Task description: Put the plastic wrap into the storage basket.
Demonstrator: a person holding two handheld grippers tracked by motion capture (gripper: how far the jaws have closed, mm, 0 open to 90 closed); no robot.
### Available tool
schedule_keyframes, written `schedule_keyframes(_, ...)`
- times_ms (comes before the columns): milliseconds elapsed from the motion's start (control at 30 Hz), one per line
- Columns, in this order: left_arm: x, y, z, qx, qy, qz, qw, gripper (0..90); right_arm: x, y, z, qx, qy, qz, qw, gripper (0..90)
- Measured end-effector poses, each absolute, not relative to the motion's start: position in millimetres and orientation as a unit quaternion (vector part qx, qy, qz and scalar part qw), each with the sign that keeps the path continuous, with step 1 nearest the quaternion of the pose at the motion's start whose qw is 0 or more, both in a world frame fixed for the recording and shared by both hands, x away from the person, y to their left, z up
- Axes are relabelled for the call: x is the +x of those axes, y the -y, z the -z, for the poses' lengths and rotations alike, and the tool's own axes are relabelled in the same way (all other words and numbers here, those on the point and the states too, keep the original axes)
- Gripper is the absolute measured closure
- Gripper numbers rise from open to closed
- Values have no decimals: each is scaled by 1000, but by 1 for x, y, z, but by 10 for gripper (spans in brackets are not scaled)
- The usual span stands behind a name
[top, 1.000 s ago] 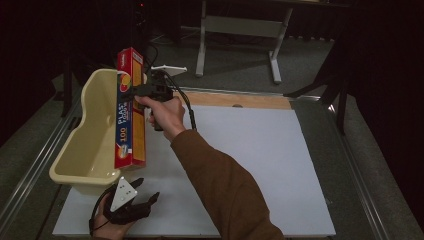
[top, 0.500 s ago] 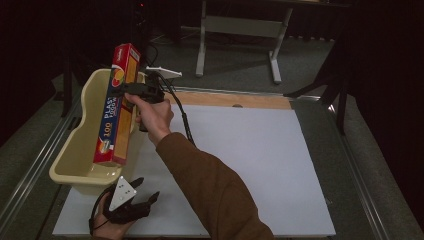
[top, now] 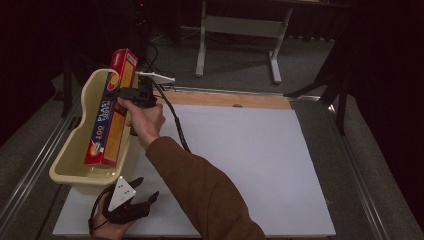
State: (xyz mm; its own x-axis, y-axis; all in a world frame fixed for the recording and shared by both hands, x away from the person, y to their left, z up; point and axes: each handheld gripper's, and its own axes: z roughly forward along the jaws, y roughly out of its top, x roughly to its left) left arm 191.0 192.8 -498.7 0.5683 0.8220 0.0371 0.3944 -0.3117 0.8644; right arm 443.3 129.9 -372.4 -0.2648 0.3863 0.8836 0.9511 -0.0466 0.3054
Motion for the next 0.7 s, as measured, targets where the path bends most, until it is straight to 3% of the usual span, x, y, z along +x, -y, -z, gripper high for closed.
schedule_keyframes(700, 191, -195, 499, 768, -402, -249, 432, 318, 432, -148, 401, -570, 637, 440, 274, 394)
